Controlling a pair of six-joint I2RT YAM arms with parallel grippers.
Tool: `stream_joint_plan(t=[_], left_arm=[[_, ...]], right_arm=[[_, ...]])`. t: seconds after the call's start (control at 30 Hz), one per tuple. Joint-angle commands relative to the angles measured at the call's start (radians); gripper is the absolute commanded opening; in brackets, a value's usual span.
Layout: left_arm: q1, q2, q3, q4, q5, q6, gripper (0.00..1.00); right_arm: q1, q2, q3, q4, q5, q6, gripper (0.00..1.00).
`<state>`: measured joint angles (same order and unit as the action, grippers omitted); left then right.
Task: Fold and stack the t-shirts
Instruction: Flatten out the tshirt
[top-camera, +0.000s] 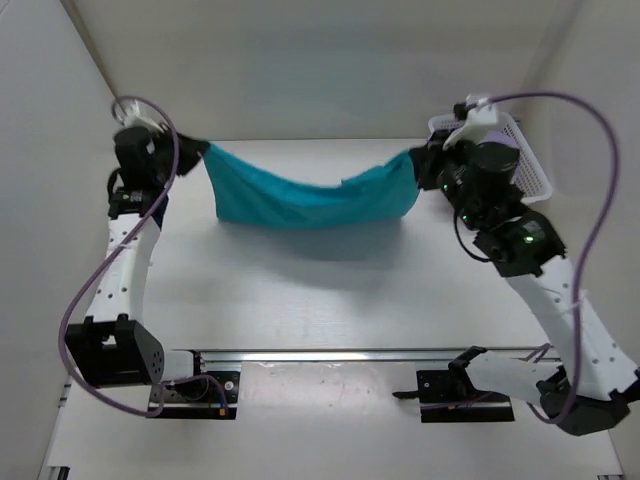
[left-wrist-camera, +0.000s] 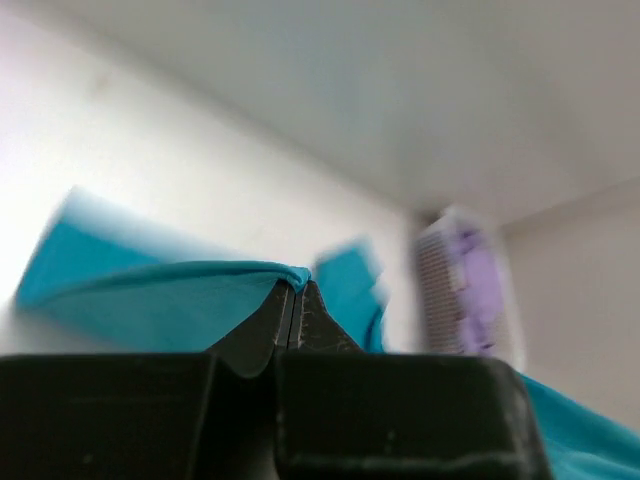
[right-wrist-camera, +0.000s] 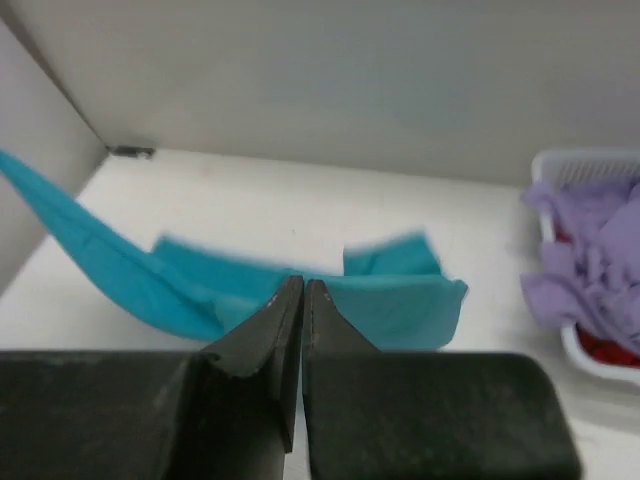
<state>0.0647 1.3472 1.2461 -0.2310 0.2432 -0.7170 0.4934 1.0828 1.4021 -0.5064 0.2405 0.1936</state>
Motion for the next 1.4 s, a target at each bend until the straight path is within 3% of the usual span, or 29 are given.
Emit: stream_joint_plan(t=[0.0, 0.07, 0.17, 0.23, 0.37, 0.43, 0.53, 0.67, 0.83, 0.93, 1.03, 1.37], left_arm=[[0.012, -0.083, 0.229, -0.030, 0.109, -0.012, 0.00], [0.026, -0.074, 0.318, -0.077, 0.136, -0.022, 0.00], [0.044, -0.048, 0.438, -0.116, 0.153, -0.025, 0.00], [0.047, -0.016, 0.483, -0.139, 0.128, -0.016, 0.00], [0.041, 0.013, 0.466, -0.143, 0.067, 0.002, 0.00], [0.015, 0.042, 0.425, -0.139, -0.001, 0.025, 0.00], [-0.006, 0.096, 0.342, -0.096, -0.042, 0.034, 0.00], [-0.029, 0.208, 0.306, -0.047, -0.047, 0.024, 0.00], [-0.043, 0.450, 0.562, -0.111, -0.072, 0.037, 0.00], [-0.040, 0.545, 0.753, -0.178, -0.051, 0.021, 0.00], [-0.025, 0.567, 0.843, -0.153, -0.018, -0.010, 0.00], [0.053, 0.463, 0.753, -0.054, -0.015, -0.033, 0.00]], right_arm=[[0.182, 0.070, 0.359, -0.113, 0.300, -0.104, 0.00], [0.243, 0.158, 0.565, -0.188, 0.358, -0.166, 0.00], [0.238, 0.313, 0.875, -0.236, 0.356, -0.267, 0.00], [0.188, 0.385, 0.983, -0.210, 0.340, -0.330, 0.00], [-0.019, 0.431, 0.901, -0.144, 0.071, -0.275, 0.00], [-0.190, 0.469, 0.838, -0.120, -0.140, -0.214, 0.00], [-0.286, 0.581, 0.836, -0.112, -0.278, -0.198, 0.00], [-0.341, 0.747, 0.888, -0.118, -0.345, -0.163, 0.00], [-0.385, 0.971, 1.113, -0.096, -0.386, -0.122, 0.00], [-0.414, 0.961, 1.130, 0.041, -0.424, -0.083, 0.00], [-0.409, 0.901, 1.144, 0.127, -0.399, -0.074, 0.00], [-0.426, 0.735, 1.023, 0.112, -0.409, -0.111, 0.00]])
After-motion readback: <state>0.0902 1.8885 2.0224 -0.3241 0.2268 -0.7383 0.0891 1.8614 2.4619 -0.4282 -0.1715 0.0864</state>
